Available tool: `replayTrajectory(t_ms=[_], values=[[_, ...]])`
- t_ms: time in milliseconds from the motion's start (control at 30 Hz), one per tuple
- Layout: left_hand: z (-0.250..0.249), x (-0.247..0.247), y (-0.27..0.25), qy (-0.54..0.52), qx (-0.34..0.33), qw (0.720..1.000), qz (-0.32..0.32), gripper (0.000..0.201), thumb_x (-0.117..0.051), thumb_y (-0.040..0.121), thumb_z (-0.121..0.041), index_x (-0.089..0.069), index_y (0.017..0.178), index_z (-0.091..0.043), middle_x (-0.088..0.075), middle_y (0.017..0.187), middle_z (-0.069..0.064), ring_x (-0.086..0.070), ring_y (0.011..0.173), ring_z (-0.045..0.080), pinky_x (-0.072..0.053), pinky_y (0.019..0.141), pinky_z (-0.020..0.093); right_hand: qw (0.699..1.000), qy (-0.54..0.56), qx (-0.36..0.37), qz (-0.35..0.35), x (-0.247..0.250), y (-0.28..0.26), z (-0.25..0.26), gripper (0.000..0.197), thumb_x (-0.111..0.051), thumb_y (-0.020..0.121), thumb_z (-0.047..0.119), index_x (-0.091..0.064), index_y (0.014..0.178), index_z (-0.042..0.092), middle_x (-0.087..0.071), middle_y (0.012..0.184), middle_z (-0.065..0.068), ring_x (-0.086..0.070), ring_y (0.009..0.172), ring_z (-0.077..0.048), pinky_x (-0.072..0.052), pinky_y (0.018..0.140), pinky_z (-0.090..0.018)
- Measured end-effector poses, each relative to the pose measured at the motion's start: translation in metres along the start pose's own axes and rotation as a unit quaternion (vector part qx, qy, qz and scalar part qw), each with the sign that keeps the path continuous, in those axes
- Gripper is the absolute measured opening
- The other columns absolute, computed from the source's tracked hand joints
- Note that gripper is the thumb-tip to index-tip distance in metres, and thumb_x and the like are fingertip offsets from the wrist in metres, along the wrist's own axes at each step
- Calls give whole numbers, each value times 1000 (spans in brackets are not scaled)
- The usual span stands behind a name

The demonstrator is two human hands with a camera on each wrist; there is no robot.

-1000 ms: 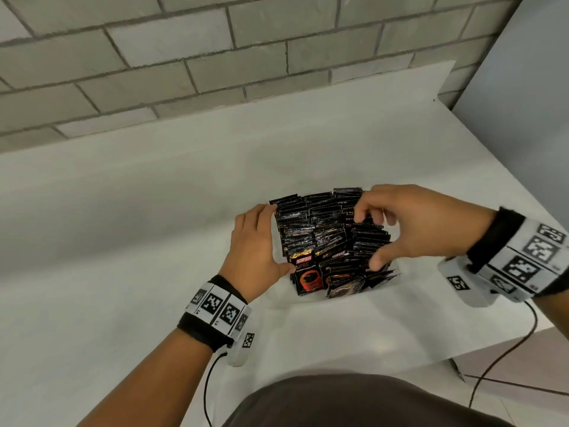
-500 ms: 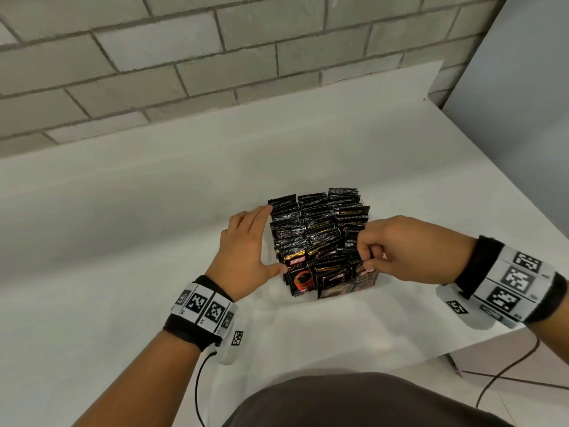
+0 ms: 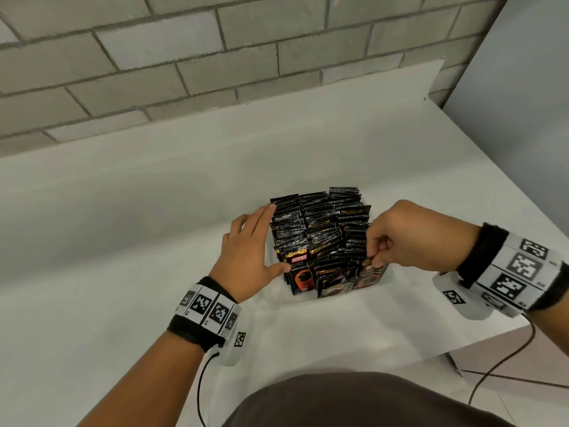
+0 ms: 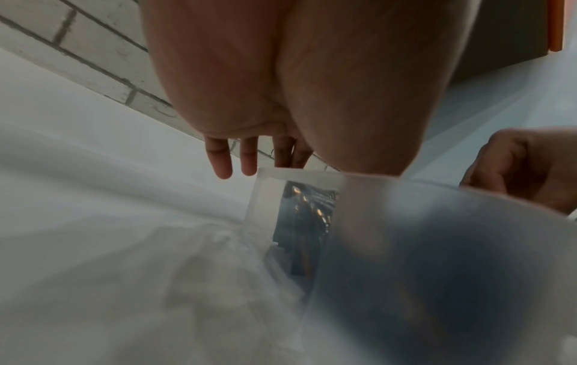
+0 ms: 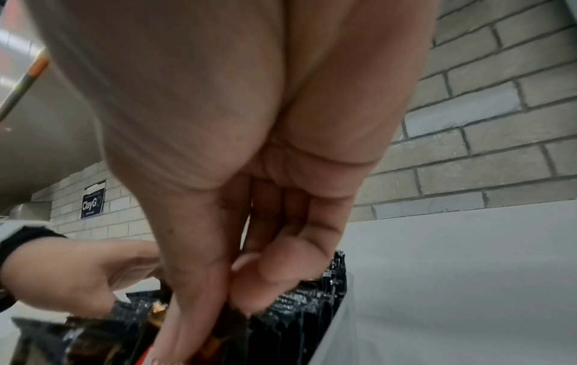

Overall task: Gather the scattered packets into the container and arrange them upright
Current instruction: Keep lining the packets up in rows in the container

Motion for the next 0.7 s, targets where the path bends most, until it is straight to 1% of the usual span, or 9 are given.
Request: replayTrajectory(t_ms=[100,167,233,300,367,433,500,600,700], values=[[-2,2,-1,-4,0,1000,-5,117,-81,78,-56,-7,164,-28,-18,167,-10,-19,148,23,-29,116,46,1000,9,-7,0,-9,3,1,13,-85,76,21,-75,84,27,-69,74,12,-58,65,7,-44,64,-9],[-5,7,-5,-10,-2,1000,-24,115,-84,75,-52,-15,163,-27,-24,164,-6,-22,144,24,-30,115,44,999,30,-12,-5,-12,3,0,16,-85,76,22,-73,83,29,-68,74,12,-59,69,5,-45,63,-11],[-10,12,-13,-18,-19,998,-59,100,-87,73,-48,-35,155,-28,-38,150,-2,-31,133,22,-37,109,43,999,39,-20,-11,-9,1,-1,20,-87,74,26,-71,84,32,-66,75,12,-58,72,1,-44,62,-14],[-20,18,-23,-56,-41,995,-69,70,-87,75,-45,-54,134,-27,-51,124,-5,-43,113,16,-44,96,36,999,39,-21,-22,-5,-2,-2,27,-89,70,33,-69,86,36,-62,80,13,-56,69,-3,-47,64,-22],[-36,21,-32,-118,-37,992,-1,49,-85,77,-48,-60,113,-27,-56,101,-11,-52,93,8,-47,82,26,998,45,-23,-33,-3,-5,-2,35,-91,65,38,-66,90,36,-58,84,14,-53,69,-3,-49,67,-27],[-50,15,-35,-149,-26,986,67,42,-85,77,-49,-61,103,-27,-60,89,-14,-57,81,5,-51,74,27,998,49,-27,-35,-4,-8,-3,42,-92,63,40,-64,94,36,-55,86,14,-52,70,-1,-49,68,-27],[-60,5,-33,-146,-25,986,82,37,-85,79,-46,-62,100,-25,-63,88,-12,-60,77,5,-54,75,30,998,48,-26,-28,-6,-9,-2,43,-91,64,40,-64,97,35,-54,88,13,-51,69,0,-49,69,-27],[-67,-5,-27,-151,-17,986,71,29,-82,85,-37,-64,100,-21,-66,89,-10,-61,76,7,-55,75,31,998,50,-23,-18,-10,-10,-1,38,-90,67,35,-65,96,34,-54,88,12,-53,70,-2,-51,72,-30],[-70,-8,-20,-155,-21,985,70,28,-79,89,-33,-64,108,-19,-65,94,-11,-61,82,8,-54,78,28,998,53,-22,-20,-10,-10,-3,36,-89,68,35,-66,95,33,-54,88,12,-54,72,-3,-51,73,-31]])
Point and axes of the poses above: each hand's wrist, its own y-axis towards the middle knuckle, its own x-axis out of the back of the hand, z = x × y, the point moved 1 cm from there along y, towards the middle knuckle
